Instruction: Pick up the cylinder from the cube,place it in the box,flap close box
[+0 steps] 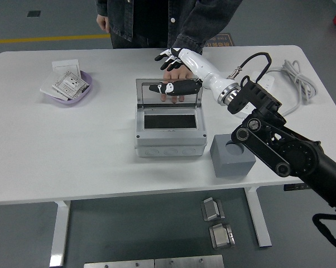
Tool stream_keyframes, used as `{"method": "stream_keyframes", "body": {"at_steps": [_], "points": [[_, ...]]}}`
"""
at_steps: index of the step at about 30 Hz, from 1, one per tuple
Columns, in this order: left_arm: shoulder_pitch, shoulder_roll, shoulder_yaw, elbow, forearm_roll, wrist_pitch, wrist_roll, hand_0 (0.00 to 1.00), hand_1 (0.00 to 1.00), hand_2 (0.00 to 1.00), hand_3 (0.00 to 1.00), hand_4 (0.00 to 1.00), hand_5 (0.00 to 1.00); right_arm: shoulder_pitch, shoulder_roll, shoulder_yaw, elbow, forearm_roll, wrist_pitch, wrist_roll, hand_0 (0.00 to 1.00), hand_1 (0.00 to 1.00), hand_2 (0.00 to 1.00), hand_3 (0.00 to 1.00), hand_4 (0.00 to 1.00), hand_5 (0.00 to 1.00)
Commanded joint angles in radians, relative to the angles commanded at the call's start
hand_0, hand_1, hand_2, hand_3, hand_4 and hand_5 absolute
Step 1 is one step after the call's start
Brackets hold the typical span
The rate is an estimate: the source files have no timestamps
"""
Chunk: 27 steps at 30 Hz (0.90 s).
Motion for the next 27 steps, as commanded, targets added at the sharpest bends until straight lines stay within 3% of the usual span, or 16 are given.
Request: {"method": "stream_keyframes", "body": {"at_steps": [8,18,22,27], "points": [[-0.002,0.003,-0.009,0.000,0.014,0.000,0.005,0.633,0.611,0.551,0.590,0.663,0.279,0.089,0.066,-0.033,-0.191,0.000,-0.019,0.029,0.665,0.609,0.642,0.742,0.998,0.497],[-0.010,0.002,-0.004,0.000,0.017,-0.002,0.003,0.633,0.611,0.553,0.590,0.662,0.279,0.104,0.113,-0.056,-0.383,-0.002,-0.045,0.061,0.668,0.606,0.646,0.746,0.998,0.514],[-0.009,0.001,-0.005,0.000,0.021,-0.003,0.005,0.633,0.611,0.553,0.590,0.662,0.279,0.094,0.109,-0.058,-0.385,0.002,-0.051,0.066,0.668,0.606,0.646,0.746,0.998,0.514],[-0.009,0.000,-0.008,0.000,0.023,-0.002,0.003,0.633,0.611,0.553,0.589,0.663,0.279,0.076,0.090,-0.074,-0.342,0.007,-0.058,0.064,0.669,0.605,0.648,0.748,0.998,0.515]]}}
